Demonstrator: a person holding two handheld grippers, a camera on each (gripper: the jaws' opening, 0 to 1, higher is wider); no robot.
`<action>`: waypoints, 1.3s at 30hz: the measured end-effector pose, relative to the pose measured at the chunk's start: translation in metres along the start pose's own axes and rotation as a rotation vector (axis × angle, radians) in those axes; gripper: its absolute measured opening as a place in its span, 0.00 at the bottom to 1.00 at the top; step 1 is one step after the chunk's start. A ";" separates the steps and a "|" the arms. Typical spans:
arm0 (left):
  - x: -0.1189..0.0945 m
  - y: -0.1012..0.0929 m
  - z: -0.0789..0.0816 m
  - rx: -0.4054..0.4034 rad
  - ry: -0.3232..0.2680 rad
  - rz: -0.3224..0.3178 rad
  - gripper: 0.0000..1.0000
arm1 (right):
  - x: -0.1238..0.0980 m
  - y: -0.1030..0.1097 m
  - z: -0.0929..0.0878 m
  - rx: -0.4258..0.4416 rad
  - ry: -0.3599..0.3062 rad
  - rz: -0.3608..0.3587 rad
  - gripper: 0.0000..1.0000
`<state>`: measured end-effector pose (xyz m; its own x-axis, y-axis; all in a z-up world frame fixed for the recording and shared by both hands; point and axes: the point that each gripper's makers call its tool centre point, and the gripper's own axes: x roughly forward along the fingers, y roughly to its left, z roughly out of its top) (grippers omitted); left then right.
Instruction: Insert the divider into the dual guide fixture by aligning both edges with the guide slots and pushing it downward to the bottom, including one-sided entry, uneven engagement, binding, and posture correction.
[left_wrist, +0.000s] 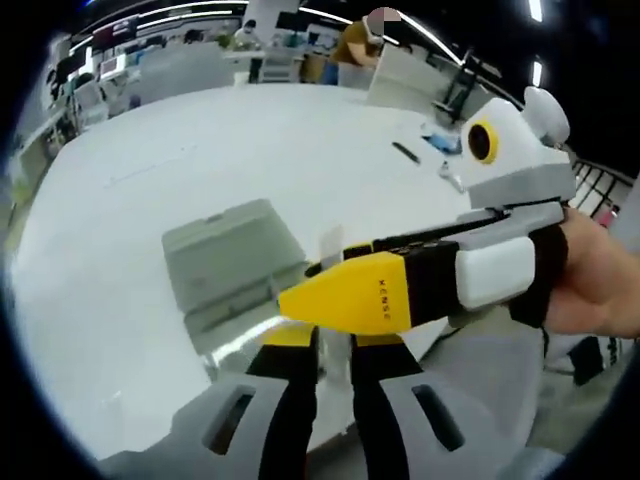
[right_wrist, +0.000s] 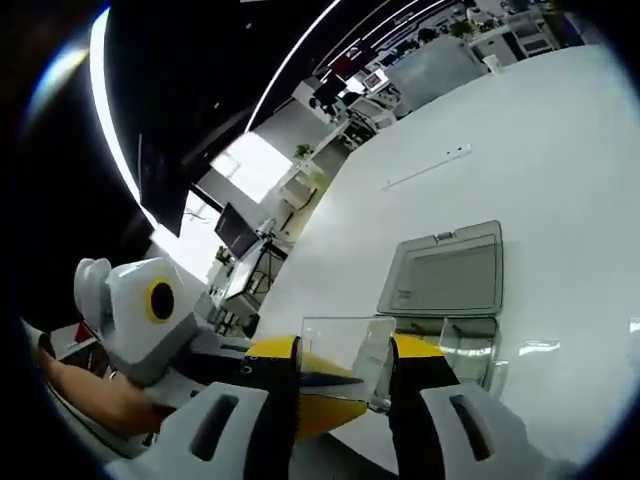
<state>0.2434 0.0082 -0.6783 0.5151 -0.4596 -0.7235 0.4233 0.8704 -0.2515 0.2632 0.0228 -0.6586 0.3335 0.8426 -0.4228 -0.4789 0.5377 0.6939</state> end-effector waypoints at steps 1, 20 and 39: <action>0.000 0.000 0.000 0.001 0.001 0.002 0.09 | 0.000 0.000 0.000 0.001 -0.001 -0.002 0.31; 0.001 -0.003 -0.002 0.043 0.026 -0.015 0.04 | 0.001 -0.003 -0.004 0.021 0.018 -0.063 0.31; 0.000 -0.006 -0.002 -0.063 0.031 -0.056 0.06 | -0.002 -0.003 -0.003 0.050 0.018 -0.081 0.30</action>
<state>0.2395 0.0028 -0.6778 0.4685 -0.5027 -0.7265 0.4023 0.8535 -0.3312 0.2611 0.0197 -0.6614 0.3545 0.7968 -0.4893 -0.4097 0.6027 0.6848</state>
